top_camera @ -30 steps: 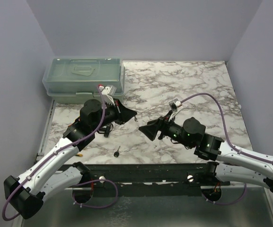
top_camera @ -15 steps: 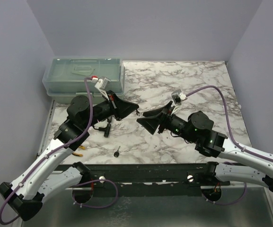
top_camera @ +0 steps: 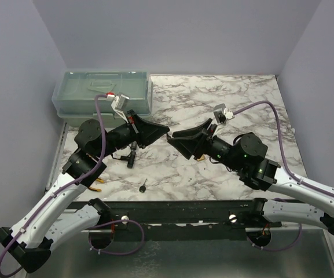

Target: Unlock with the key

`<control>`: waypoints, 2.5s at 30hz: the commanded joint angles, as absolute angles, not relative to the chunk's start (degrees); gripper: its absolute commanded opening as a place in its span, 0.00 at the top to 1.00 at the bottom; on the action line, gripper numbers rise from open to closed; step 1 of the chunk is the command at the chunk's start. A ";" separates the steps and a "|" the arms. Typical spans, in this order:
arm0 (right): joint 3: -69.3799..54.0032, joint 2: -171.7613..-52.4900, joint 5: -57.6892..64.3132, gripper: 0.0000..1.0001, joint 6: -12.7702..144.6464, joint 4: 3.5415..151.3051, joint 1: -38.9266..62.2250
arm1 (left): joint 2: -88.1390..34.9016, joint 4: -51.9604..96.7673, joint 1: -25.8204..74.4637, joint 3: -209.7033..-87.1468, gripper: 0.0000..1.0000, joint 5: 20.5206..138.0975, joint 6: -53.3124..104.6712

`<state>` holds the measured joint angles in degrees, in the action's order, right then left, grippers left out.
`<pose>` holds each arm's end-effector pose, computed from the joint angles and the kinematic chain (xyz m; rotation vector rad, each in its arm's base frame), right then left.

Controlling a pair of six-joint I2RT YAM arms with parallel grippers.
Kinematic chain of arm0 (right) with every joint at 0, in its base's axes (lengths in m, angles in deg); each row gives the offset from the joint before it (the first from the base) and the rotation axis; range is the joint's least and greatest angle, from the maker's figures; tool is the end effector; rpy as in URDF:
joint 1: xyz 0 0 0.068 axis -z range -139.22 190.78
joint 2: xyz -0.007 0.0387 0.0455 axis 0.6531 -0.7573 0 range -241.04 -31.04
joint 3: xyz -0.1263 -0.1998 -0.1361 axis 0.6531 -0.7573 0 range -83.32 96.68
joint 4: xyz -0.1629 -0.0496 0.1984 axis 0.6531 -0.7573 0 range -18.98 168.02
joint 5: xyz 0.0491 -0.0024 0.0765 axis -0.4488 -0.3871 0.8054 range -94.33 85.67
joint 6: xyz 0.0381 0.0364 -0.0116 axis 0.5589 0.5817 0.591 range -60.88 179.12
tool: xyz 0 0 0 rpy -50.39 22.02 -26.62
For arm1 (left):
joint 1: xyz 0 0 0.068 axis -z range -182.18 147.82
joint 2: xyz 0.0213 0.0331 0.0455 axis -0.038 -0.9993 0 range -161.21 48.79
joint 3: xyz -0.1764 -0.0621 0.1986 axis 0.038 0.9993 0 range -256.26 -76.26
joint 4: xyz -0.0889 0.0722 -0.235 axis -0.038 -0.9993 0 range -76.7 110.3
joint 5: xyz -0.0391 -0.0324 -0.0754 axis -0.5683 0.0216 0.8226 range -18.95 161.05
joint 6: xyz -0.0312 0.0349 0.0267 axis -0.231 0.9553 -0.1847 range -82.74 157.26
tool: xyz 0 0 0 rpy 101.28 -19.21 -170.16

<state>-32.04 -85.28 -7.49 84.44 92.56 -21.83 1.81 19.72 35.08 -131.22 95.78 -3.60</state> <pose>0.1034 0.1952 0.3970 -0.4266 1.4216 1.2327 0.1340 -0.1206 0.4137 0.3428 1.5837 -1.3955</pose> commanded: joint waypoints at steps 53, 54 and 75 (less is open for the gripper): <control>-32.32 -96.69 40.86 0.68 109.83 117.78 1.14 | 0.37 38.57 35.10 -125.50 1.00 99.11 -9.92; -32.43 -96.67 40.85 0.68 109.84 117.75 1.14 | 0.32 38.70 35.16 -125.37 1.00 99.09 -10.01; -32.80 -97.33 41.76 1.00 109.53 115.84 1.19 | 0.10 39.63 35.12 -123.64 1.00 97.03 -9.68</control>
